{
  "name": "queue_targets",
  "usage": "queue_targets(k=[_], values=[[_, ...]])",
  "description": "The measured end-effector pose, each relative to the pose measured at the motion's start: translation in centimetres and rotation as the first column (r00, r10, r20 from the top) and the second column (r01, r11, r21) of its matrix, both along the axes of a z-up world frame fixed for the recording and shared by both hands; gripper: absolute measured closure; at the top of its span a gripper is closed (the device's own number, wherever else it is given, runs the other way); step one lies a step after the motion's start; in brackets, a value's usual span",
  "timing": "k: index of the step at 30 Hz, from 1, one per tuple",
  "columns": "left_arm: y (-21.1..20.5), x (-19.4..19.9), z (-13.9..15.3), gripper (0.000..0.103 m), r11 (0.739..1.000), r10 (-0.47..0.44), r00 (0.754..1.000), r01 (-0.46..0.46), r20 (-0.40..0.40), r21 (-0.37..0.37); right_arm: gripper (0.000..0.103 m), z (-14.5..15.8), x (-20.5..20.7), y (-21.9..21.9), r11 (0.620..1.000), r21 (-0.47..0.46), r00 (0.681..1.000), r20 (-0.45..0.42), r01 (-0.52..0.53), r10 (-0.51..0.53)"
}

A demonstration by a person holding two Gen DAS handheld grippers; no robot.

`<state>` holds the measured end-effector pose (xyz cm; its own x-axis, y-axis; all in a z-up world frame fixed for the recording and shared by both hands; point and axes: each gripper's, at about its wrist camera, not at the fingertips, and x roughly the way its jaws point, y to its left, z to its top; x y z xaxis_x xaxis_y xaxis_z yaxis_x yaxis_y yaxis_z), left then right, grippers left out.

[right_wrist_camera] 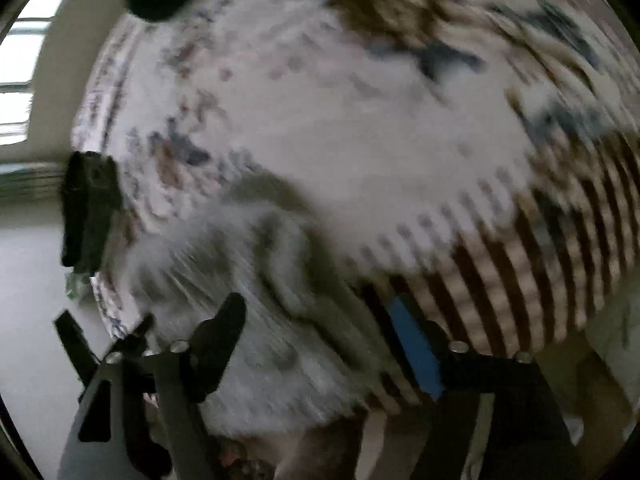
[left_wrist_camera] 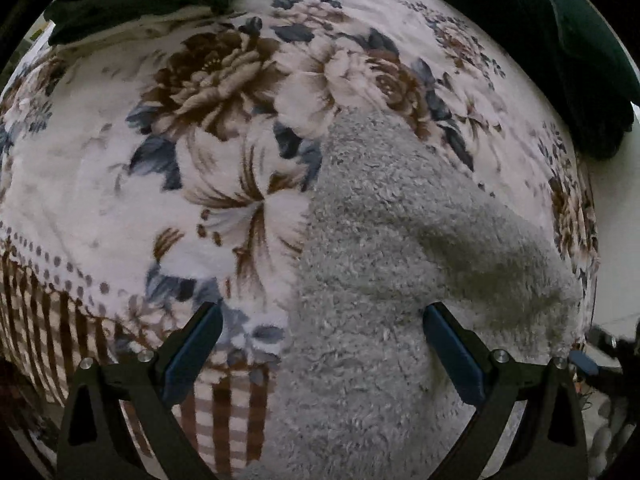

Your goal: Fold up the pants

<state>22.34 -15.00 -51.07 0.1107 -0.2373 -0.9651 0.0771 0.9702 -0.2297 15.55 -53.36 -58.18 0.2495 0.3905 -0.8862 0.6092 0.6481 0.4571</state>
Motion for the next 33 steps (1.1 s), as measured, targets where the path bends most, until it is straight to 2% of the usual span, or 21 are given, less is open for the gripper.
queue_targets(k=[2,3,4,6,7,9,11,13,14,15,16,18,21,23,25,27,29,30,31,32,33], values=[[-0.1,0.2,-0.1,0.0,1.0,-0.006,1.0,0.006,-0.001,0.006,0.024,-2.0,2.8,0.6,0.995,0.089,0.999,0.02,-0.034,0.032],[-0.1,0.3,-0.2,0.0,1.0,-0.009,1.0,0.009,0.001,0.009,0.039,-2.9,3.6,1.0,0.991,0.13,0.999,0.019,-0.039,0.037],[-0.1,0.3,-0.4,0.0,1.0,-0.015,1.0,0.015,0.002,0.017,0.084,-3.6,4.1,1.2,0.988,0.155,1.0,0.014,-0.01,0.008],[-0.1,0.4,-0.9,0.0,0.999,-0.027,1.0,0.027,-0.007,0.028,0.084,-3.5,5.3,1.2,0.987,0.154,0.998,0.037,0.045,-0.051],[0.0,0.5,-1.2,0.0,0.999,-0.029,0.999,0.029,-0.014,0.025,0.084,-2.1,5.8,0.7,0.993,0.101,0.992,0.098,0.067,-0.077],[0.1,0.5,-1.9,0.0,0.999,-0.028,0.999,0.026,-0.043,-0.032,0.084,-1.5,6.5,-0.5,0.996,0.026,0.988,0.129,0.087,-0.09],[0.1,0.5,-1.9,0.0,0.999,-0.016,0.998,0.013,-0.06,-0.039,0.079,-3.1,7.5,-0.4,0.998,0.045,0.997,0.066,0.041,-0.044],[-0.1,0.6,-1.1,0.0,0.999,-0.017,0.998,0.015,-0.057,-0.036,0.067,-4.5,7.2,0.0,0.996,0.093,1.0,-0.01,-0.007,0.008],[-0.1,0.6,-0.5,0.0,0.999,-0.016,0.999,0.015,-0.046,-0.038,0.065,-4.1,6.7,0.0,0.996,0.094,1.0,-0.002,0.004,-0.003],[-0.3,0.6,0.6,0.0,0.999,-0.022,0.999,0.021,-0.024,-0.031,0.057,-3.3,5.8,-0.4,0.996,0.089,1.0,0.01,0.018,-0.019],[-0.6,0.7,1.8,0.0,0.999,-0.038,0.999,0.038,0.0,-0.014,0.042,-2.3,4.6,-0.7,0.997,0.073,0.999,0.015,0.039,-0.041],[-2.0,1.3,4.0,0.0,0.996,-0.084,0.996,0.084,0.033,0.013,0.024,-0.9,0.7,-2.0,0.993,0.059,0.994,0.003,0.106,-0.107],[-5.8,3.4,6.5,0.0,0.983,-0.184,0.98,0.184,0.076,0.001,0.024,-1.6,-4.2,-2.6,0.966,0.146,0.977,-0.052,0.213,-0.208],[-9.0,5.0,6.9,0.0,0.963,-0.268,0.96,0.27,0.08,-0.01,0.024,-3.7,-6.3,-2.3,0.924,0.249,0.957,-0.089,0.289,-0.275],[-13.9,6.7,6.2,0.0,0.909,-0.413,0.909,0.415,0.045,-0.041,0.024,-5.6,-7.0,-1.6,0.895,0.299,0.943,-0.107,0.332,-0.314],[-18.5,7.7,4.7,0.0,0.837,-0.545,0.838,0.545,0.012,-0.043,0.025,-6.7,-7.2,-0.9,0.873,0.338,0.935,-0.096,0.352,-0.34],[-22.7,7.5,2.6,0.001,0.75,-0.662,0.749,0.662,-0.036,-0.014,0.032,-6.8,-7.3,-0.7,0.864,0.351,0.931,-0.072,0.36,-0.358],[-24.9,6.8,1.4,0.008,0.686,-0.726,0.685,0.728,-0.059,0.002,0.042,-7.1,-7.1,-0.3,0.861,0.36,0.93,-0.06,0.359,-0.362],[-26.3,6.2,0.4,0.015,0.641,-0.764,0.641,0.767,-0.075,0.025,0.061,-7.1,-7.0,0.0,0.858,0.369,0.929,-0.05,0.357,-0.366],[-27.0,5.6,-0.1,0.043,0.609,-0.787,0.61,0.792,-0.09,0.048,0.07,-7.1,-7.0,0.3,0.856,0.372,0.928,-0.04,0.358,-0.371],[-27.9,5.0,-1.1,0.078,0.563,-0.817,0.566,0.824,-0.111,0.064,0.077,-7.1,-7.1,0.4,0.857,0.366,0.926,-0.039,0.363,-0.375]])
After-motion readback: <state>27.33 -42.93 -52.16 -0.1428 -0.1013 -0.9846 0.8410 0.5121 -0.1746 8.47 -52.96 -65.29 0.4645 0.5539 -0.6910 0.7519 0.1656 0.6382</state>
